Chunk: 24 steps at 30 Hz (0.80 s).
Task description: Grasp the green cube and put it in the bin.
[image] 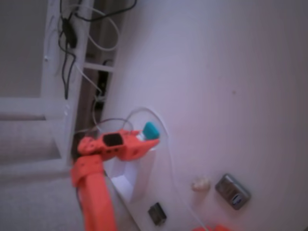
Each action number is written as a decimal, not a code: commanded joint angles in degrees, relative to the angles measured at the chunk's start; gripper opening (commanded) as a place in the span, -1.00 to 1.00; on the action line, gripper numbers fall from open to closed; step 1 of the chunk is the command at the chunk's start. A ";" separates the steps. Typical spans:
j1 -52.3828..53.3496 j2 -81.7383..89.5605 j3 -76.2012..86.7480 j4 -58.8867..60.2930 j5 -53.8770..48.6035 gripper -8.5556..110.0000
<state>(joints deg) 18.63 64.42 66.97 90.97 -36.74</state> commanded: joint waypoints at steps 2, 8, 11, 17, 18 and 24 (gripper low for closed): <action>1.41 7.38 0.70 -4.31 0.35 0.03; 1.05 3.16 0.35 -15.47 -0.09 0.04; 0.18 0.18 0.35 -14.94 -0.09 0.04; -0.70 -4.48 0.26 -11.95 0.35 0.03; -0.70 -5.10 0.18 -11.87 0.35 0.03; 0.18 -9.49 -2.02 -12.13 0.35 -0.01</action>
<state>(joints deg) 18.54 55.46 67.50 78.49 -36.39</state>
